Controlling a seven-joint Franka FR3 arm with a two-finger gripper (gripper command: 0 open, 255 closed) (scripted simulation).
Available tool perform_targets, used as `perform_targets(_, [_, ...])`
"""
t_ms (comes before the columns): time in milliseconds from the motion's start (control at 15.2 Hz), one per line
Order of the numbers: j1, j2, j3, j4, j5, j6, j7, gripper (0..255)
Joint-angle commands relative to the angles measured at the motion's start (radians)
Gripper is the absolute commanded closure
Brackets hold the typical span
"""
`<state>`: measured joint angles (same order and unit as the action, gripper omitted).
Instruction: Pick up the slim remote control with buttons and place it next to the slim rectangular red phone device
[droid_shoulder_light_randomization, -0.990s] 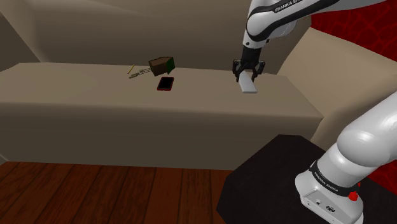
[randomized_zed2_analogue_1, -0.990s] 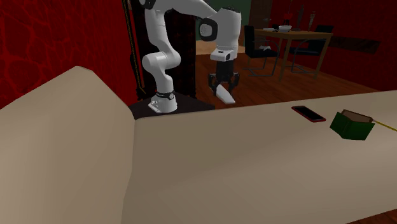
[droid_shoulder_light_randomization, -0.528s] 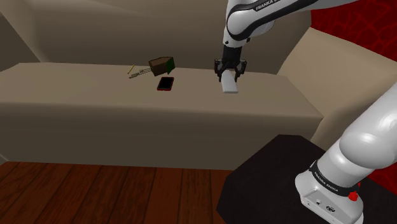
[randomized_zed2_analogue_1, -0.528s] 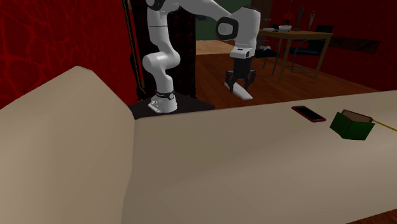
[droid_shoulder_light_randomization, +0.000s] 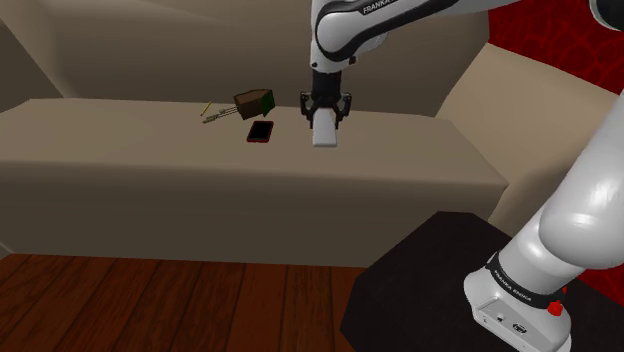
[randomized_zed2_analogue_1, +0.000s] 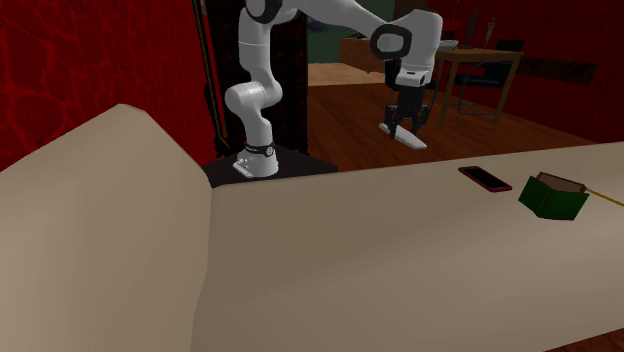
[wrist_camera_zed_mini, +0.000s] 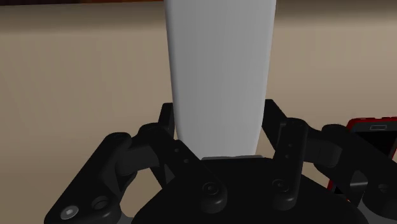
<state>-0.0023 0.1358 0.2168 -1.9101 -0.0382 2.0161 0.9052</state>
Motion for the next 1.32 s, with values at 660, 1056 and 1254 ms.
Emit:
perform_targets(660, [0.1,0.236,0.037,0.26,-0.063,-0.033,0.15,255])
perform_targets(1056, [0.102,0.264,0.033,0.217,-0.073,0.036,0.156,255])
perform_targets(1254, [0.103,0.28,0.031,0.2,-0.078,0.07,0.159,255])
